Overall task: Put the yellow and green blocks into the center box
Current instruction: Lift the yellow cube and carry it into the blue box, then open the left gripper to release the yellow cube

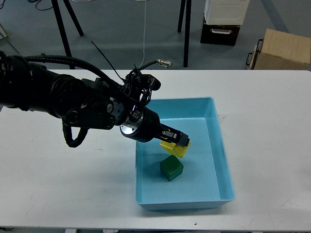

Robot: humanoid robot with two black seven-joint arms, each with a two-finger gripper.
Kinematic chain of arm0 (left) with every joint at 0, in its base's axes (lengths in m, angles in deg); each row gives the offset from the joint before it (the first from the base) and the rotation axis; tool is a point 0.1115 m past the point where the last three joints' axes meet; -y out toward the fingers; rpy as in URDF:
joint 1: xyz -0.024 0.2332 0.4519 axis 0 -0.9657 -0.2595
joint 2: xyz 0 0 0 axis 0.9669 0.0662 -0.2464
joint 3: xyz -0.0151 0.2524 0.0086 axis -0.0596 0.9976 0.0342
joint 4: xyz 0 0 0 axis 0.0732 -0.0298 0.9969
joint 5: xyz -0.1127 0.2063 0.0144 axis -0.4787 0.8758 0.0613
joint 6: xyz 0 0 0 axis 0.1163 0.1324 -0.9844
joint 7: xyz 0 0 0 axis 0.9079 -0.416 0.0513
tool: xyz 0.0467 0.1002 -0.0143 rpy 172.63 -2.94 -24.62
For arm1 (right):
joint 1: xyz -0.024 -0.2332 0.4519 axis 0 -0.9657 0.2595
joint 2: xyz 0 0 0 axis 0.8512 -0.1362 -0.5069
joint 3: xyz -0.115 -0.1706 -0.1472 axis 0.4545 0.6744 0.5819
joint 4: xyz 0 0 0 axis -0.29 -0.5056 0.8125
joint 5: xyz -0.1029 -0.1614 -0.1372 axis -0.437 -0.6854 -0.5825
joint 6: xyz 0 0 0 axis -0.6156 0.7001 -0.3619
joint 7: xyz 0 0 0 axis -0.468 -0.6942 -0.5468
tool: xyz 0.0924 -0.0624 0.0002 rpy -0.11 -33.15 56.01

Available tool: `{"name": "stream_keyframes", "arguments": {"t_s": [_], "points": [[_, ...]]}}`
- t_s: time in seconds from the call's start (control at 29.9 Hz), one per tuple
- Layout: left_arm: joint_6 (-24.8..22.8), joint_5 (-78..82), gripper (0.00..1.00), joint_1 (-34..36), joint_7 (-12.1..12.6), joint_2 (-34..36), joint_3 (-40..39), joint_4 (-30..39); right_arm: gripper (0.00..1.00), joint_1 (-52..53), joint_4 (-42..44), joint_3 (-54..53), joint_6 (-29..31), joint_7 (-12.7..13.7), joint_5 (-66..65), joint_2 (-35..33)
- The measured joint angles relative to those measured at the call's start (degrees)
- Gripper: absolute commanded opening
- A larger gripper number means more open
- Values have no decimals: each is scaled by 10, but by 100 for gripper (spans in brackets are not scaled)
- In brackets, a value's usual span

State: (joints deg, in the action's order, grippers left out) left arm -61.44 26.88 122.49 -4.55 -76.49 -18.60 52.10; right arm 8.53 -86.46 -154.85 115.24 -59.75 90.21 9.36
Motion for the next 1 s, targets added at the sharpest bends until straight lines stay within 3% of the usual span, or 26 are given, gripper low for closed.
{"name": "stream_keyframes", "arguments": {"t_s": [0.37, 0.47, 0.6, 0.64, 0.67, 0.7, 0.84, 1.0], "points": [[1, 1, 7, -34, -5, 0, 0, 3, 100, -1, 0, 1, 0, 0, -5, 0], [1, 1, 11, -46, -5, 0, 0, 3, 100, -1, 0, 1, 0, 0, -5, 0], [3, 1, 24, -50, -5, 0, 0, 2, 100, -1, 0, 0, 0, 0, -5, 0], [3, 1, 35, -50, -5, 0, 0, 1, 100, -1, 0, 0, 0, 0, -5, 0], [3, 1, 55, -50, -5, 0, 0, 0, 100, -1, 0, 0, 0, 0, -5, 0], [3, 1, 63, -50, -5, 0, 0, 0, 100, -1, 0, 0, 0, 0, -5, 0], [-2, 1, 75, -50, -6, 0, 0, -1, 100, -1, 0, -1, 0, 0, -5, 0], [-5, 0, 80, -51, -8, 0, 1, 0, 100, -1, 0, -2, 0, 0, -5, 0]]}}
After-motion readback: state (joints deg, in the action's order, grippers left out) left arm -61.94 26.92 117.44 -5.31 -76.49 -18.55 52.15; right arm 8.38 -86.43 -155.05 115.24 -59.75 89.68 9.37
